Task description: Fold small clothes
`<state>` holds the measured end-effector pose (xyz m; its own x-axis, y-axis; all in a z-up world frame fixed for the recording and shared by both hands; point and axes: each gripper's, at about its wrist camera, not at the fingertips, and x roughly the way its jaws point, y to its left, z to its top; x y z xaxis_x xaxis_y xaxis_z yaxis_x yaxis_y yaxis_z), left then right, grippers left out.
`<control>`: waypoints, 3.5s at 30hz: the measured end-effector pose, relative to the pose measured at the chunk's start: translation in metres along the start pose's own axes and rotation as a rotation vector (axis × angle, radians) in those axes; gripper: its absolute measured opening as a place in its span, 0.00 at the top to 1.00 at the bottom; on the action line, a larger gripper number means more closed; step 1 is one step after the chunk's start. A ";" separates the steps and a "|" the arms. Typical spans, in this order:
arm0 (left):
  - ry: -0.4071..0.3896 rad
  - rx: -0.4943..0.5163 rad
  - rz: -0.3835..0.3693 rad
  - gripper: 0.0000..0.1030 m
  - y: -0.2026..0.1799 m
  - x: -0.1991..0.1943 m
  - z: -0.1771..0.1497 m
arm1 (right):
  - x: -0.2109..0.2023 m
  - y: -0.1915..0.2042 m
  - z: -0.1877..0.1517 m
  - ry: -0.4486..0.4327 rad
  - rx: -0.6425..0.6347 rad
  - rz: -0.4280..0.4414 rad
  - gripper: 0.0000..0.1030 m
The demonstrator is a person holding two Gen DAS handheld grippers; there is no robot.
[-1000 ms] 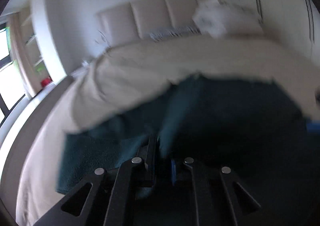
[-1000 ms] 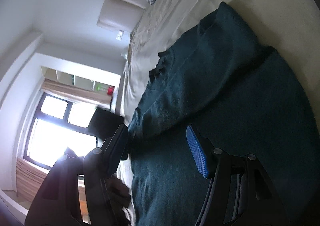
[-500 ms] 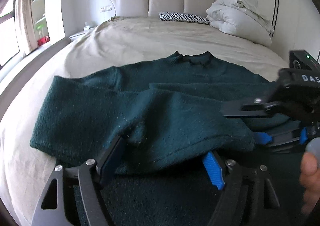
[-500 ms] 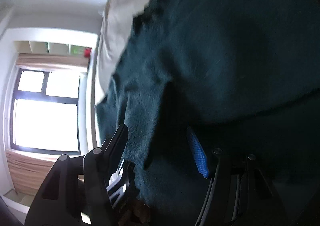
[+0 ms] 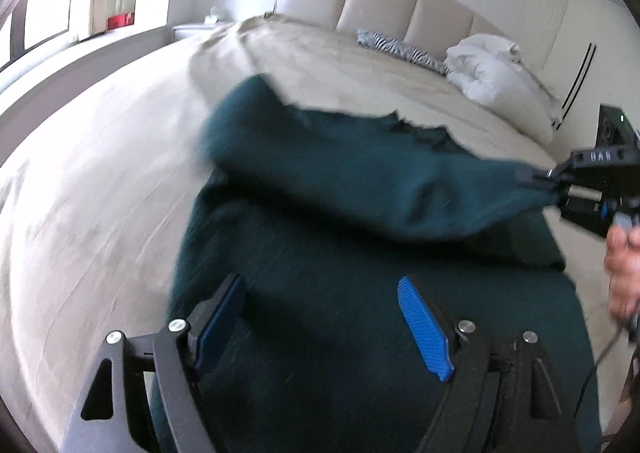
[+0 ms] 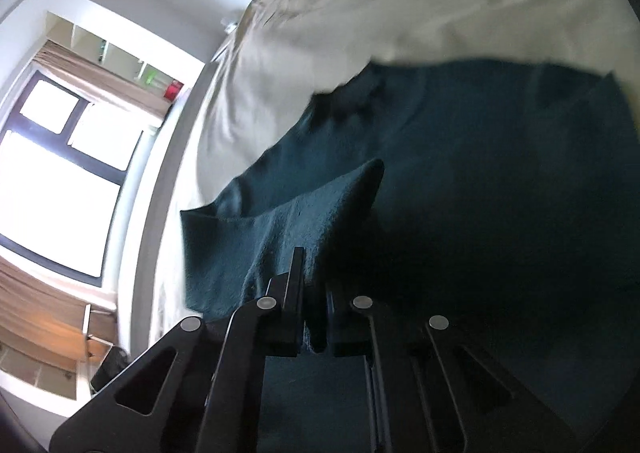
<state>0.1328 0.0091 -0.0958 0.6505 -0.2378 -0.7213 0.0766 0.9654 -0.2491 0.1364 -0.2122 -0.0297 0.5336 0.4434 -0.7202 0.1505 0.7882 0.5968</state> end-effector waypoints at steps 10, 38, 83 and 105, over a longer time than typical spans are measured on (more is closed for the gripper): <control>-0.020 -0.061 0.002 0.23 0.021 -0.021 -0.012 | 0.000 -0.057 0.017 -0.028 0.028 -0.174 0.93; 0.123 -0.125 -0.249 0.56 0.085 0.113 0.150 | 0.015 -0.105 0.008 0.007 0.165 0.003 0.91; 0.360 -0.108 -0.282 0.38 0.083 -0.139 -0.123 | -0.241 -0.141 -0.297 -0.179 0.204 -0.209 0.45; 0.389 -0.115 -0.295 0.94 0.084 -0.140 -0.128 | -0.227 -0.150 -0.320 0.008 0.263 -0.198 0.92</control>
<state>-0.0483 0.1096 -0.0983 0.2823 -0.5420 -0.7916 0.1166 0.8384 -0.5325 -0.2733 -0.2944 -0.0687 0.4663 0.2970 -0.8333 0.4611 0.7222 0.5155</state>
